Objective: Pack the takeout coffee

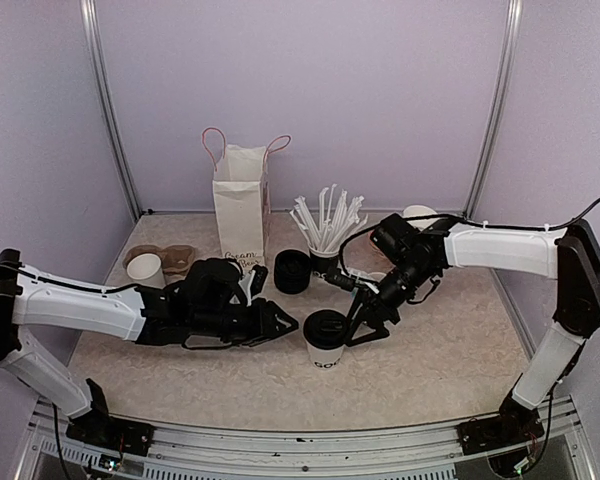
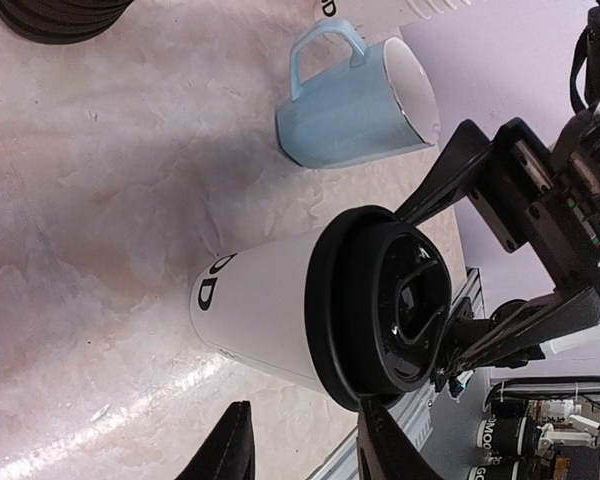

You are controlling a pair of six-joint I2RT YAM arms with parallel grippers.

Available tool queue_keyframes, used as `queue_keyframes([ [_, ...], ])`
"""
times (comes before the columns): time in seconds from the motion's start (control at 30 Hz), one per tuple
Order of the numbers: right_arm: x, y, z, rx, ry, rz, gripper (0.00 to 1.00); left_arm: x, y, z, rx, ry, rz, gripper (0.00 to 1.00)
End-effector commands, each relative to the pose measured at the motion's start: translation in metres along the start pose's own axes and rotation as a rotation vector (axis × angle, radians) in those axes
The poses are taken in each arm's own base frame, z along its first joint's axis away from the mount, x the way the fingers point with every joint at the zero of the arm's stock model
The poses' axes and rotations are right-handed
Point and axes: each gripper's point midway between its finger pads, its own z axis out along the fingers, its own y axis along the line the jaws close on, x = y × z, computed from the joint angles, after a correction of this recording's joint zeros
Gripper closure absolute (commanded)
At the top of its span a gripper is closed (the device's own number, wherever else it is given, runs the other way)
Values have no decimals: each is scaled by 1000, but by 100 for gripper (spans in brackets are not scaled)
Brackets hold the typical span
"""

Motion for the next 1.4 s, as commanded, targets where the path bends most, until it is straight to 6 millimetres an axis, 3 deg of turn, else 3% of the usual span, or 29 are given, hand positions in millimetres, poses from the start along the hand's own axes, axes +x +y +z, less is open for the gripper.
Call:
queue_keyframes([
  [0.0,7,20,2,-52,22,-16,47,-3,-6,-7,20,-13,2,64],
  [0.27,11,40,-9,-97,17,-56,52,1,-13,3,67,16,3,65],
  [0.4,18,22,-6,-10,47,-30,55,2,-13,6,68,25,10,66],
  [0.6,11,-1,-11,18,21,41,60,5,-10,11,65,39,17,67],
  [1.0,4,-11,-3,10,19,69,63,4,-6,23,64,57,19,68],
  [1.37,-1,-27,1,45,26,99,70,-4,-2,22,48,46,22,70],
])
